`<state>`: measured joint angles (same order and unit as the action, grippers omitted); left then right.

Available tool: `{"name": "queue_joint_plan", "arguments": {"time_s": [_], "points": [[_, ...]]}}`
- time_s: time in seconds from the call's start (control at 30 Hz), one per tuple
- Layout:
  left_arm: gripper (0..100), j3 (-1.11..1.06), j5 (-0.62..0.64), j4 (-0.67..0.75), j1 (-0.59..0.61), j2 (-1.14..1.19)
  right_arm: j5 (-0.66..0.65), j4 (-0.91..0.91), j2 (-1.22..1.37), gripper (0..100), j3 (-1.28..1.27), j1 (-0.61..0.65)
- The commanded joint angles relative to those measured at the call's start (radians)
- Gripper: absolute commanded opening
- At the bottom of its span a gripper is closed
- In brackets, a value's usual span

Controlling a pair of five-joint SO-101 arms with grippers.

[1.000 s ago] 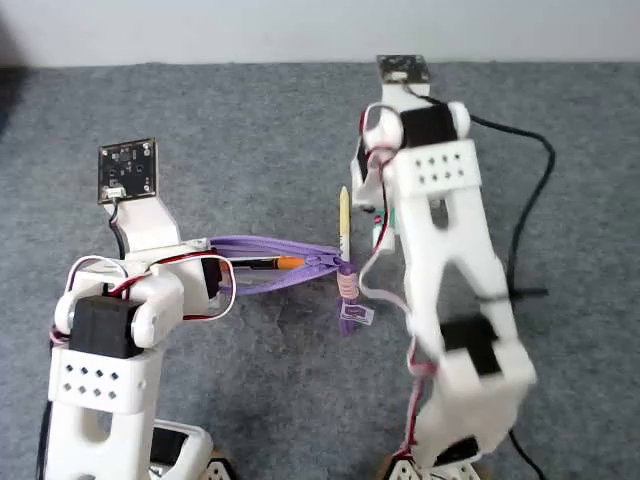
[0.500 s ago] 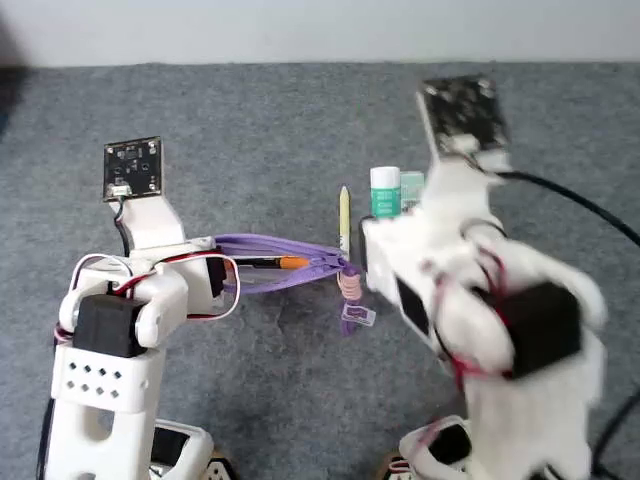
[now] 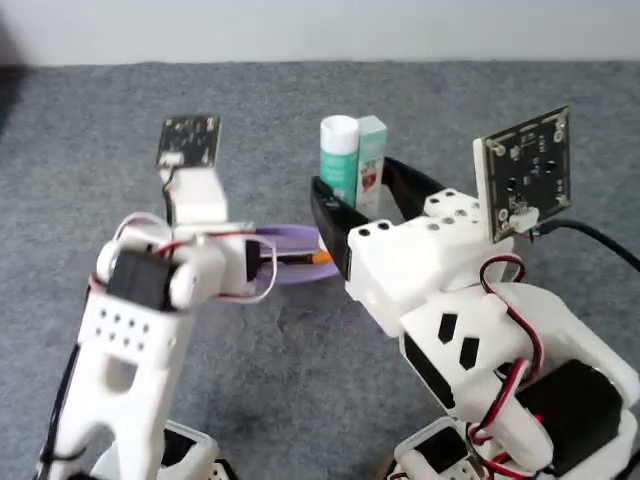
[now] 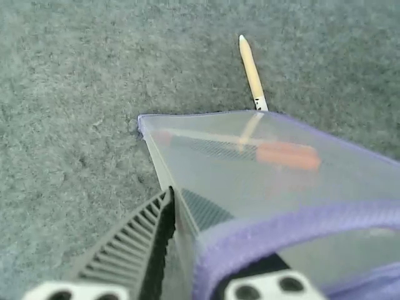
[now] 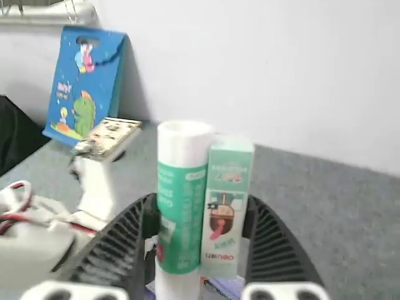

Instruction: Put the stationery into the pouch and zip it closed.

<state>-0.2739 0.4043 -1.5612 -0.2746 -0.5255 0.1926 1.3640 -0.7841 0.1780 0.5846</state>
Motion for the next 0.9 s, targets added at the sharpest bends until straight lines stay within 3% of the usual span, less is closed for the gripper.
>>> {"name": "queue_joint_plan", "arguments": {"time_s": [0.0, 0.17, 0.5, 0.87], "points": [[1, 0.134, 0.014, -0.061, -0.012, 0.115, -0.014, -0.039, -0.018, 6.8, -0.011, 0.015], [1, 0.165, 0.014, -0.058, -0.014, 0.143, -0.014, -0.073, -0.015, 10.1, -0.115, 0.015], [1, 0.166, 0.014, -0.049, 0.000, 0.149, -0.100, -0.438, -0.019, 10.2, -0.460, 0.012], [1, 0.166, 0.014, -0.046, 0.049, 0.152, -0.101, -0.492, -0.019, 10.2, -0.511, 0.097]]}}
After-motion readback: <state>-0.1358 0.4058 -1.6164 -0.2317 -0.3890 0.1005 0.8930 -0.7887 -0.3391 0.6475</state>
